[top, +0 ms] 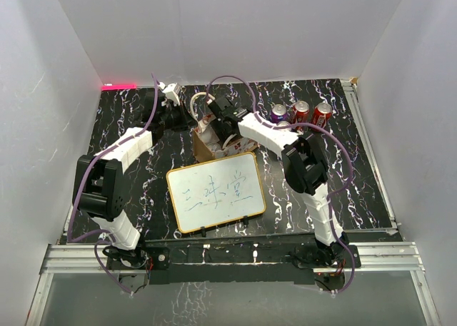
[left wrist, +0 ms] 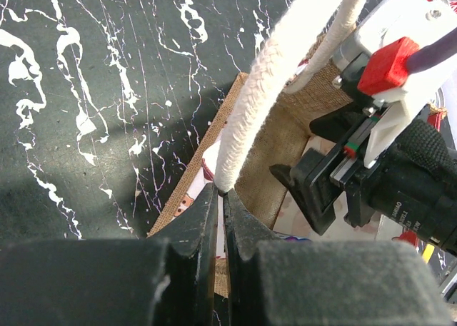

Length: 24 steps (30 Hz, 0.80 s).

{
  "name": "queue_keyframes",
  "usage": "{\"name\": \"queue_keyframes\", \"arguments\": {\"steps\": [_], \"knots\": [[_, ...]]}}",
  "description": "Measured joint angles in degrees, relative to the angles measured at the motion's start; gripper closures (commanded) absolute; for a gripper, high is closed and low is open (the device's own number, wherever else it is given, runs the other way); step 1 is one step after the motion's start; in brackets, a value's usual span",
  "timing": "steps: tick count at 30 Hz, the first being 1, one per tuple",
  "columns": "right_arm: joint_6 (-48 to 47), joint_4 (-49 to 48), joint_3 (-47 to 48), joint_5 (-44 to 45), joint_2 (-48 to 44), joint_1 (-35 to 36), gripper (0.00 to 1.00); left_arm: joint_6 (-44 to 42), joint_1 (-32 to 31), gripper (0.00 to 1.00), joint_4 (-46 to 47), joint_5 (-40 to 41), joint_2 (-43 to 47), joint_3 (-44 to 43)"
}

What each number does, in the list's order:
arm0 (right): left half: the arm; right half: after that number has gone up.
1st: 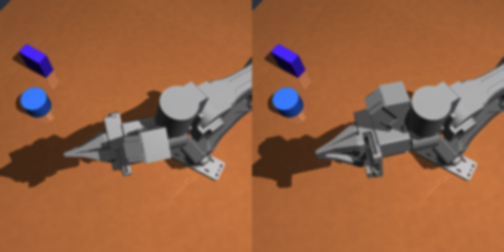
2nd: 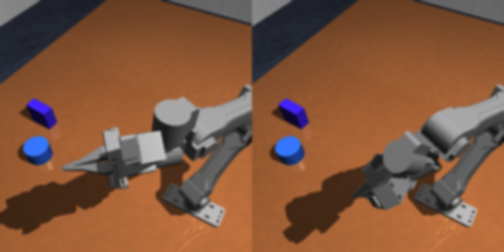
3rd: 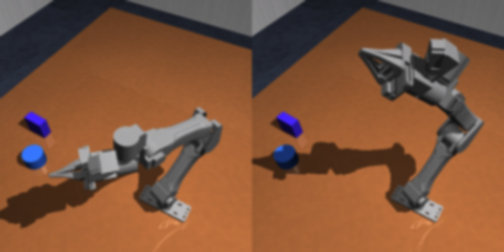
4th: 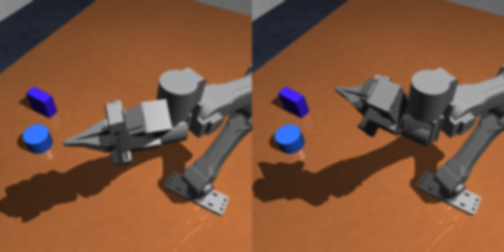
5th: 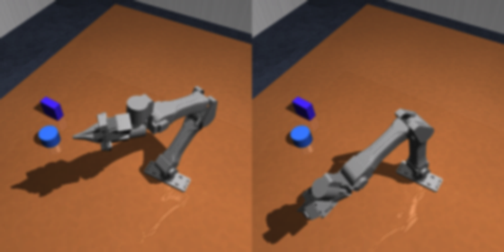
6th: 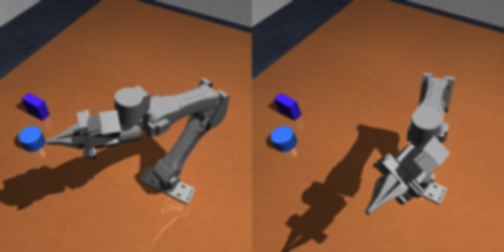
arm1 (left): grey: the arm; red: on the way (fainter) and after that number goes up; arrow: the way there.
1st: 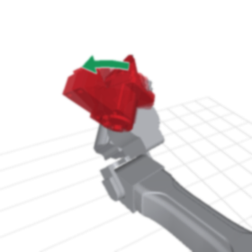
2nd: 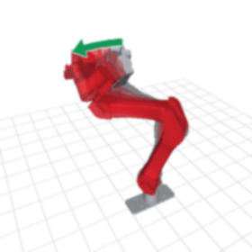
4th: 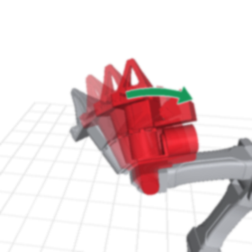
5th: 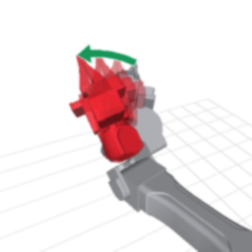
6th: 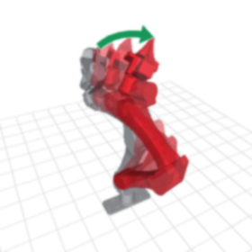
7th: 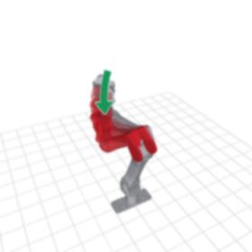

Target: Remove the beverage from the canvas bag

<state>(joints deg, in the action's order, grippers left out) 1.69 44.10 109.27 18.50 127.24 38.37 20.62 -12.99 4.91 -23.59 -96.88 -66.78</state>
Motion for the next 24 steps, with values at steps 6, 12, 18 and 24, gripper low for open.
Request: {"name": "queue_keyframes", "arguments": {"steps": [6,12,18,24], "knots": [[0.3,-1.4,0.0,-1.1,0.0,-1.1,0.62,0.0,0.0,1.0,0.0,0.0,0.0,0.0],[0.7,-5.8,-0.9,-4.8,-0.7,-2.5,0.79,0.0,0.0,1.0,0.0,0.0,0.0,0.0],[2.9,-10.0,-3.1,-10.7,-3.8,-4.3,0.82,0.0,0.0,1.0,0.4,-0.6,0.0,0.1],[4.9,-13.1,-4.2,-15.5,-7.1,-6.1,0.82,0.3,0.0,1.0,4.0,-1.9,2.1,3.2]]}}
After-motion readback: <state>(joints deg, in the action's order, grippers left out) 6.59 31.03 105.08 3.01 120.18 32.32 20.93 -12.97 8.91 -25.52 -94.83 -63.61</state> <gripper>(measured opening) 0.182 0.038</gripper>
